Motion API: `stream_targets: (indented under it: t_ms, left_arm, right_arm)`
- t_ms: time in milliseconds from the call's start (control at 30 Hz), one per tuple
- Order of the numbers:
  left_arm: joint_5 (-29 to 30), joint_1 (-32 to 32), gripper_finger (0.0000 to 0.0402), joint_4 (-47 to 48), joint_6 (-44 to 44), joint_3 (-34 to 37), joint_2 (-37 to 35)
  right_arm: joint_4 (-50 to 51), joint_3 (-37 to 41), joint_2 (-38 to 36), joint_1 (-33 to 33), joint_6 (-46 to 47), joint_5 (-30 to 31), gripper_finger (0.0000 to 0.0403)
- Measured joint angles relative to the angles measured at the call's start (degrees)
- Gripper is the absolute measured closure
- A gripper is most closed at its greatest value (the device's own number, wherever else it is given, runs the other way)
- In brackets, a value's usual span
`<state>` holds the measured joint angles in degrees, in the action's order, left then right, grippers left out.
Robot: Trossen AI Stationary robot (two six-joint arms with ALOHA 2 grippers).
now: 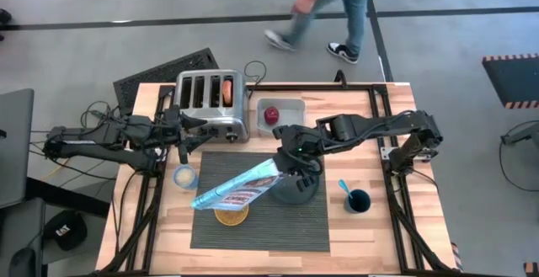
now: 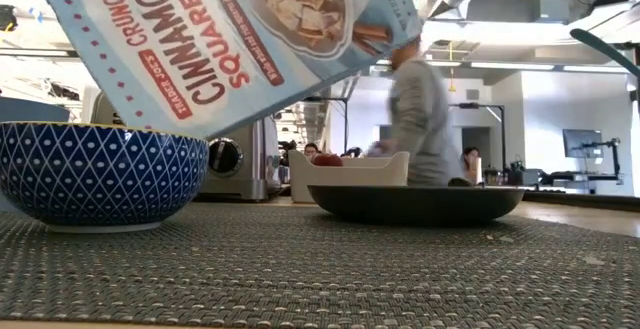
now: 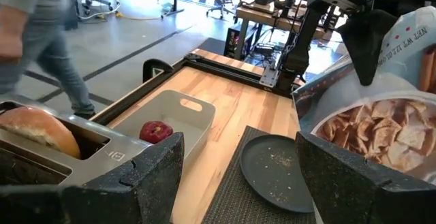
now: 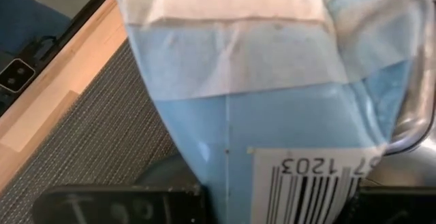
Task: Arrange a breakfast setting
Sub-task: Pour the cereal from the blue cereal box into the yellow patterned bowl
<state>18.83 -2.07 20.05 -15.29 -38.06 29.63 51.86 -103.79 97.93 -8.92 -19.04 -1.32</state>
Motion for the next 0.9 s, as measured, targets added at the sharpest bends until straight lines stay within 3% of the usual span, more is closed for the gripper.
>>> stream_targets:
  t_ms: [200,900]
  left_arm:
    - [0.0,0.0,0.0135,0.5,0.0,0.0,0.0]
    - [0.0,0.0,0.0135,1.1,0.5,0.0,0.0]
  right_arm:
    - [2.2,-3.1,0.8,0.0,-0.9,0.2,0.0323]
    - [2.2,-3.1,0.8,-0.4,-1.9,1.4,0.0323]
